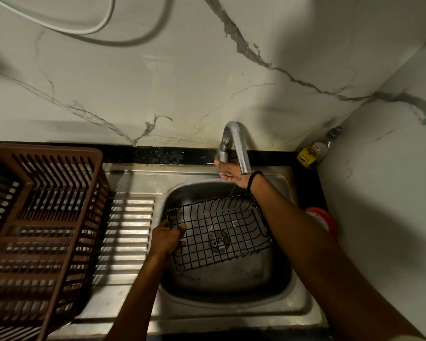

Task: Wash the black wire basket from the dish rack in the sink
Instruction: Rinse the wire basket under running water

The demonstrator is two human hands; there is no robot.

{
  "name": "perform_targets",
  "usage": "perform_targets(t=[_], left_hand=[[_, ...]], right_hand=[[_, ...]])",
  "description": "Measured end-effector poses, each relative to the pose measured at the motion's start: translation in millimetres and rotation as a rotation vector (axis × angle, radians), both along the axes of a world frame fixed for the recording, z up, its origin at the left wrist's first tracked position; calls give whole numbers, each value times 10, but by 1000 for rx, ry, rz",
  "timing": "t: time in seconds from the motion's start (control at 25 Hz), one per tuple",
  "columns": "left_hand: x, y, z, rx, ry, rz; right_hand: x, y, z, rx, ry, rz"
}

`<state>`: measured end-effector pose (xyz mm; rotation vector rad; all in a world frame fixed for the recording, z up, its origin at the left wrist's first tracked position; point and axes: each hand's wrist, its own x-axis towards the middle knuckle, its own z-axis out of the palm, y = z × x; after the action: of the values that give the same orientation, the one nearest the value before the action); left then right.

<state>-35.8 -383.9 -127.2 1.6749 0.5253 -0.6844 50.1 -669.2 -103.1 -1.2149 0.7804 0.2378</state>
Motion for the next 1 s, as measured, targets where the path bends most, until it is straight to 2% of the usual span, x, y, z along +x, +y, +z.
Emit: perform_targets(t=[0.28,0.44,0.6,0.72,0.84,0.88,1.0], left_hand=[[-22,38,-24,-3,-9,54],[-58,56,-41,5,-6,36],[-85,60,-47,55,6,6],[-100,37,23,57,6,30],[-94,-1,89,29,29,82],[-94,-4,94,8,47,99],[-99,9,115,-33,99,96]], right_hand=[[-416,-44,174,173,45,-104],[-633,19,334,180,75,-24],[-755,93,493,201,-13,30],[-799,99,556,162,-70,-25],[-857,139,576,-26,-110,-68],[-878,156,574,-188,-98,-69],[-955,118,535,-857,30,-29]])
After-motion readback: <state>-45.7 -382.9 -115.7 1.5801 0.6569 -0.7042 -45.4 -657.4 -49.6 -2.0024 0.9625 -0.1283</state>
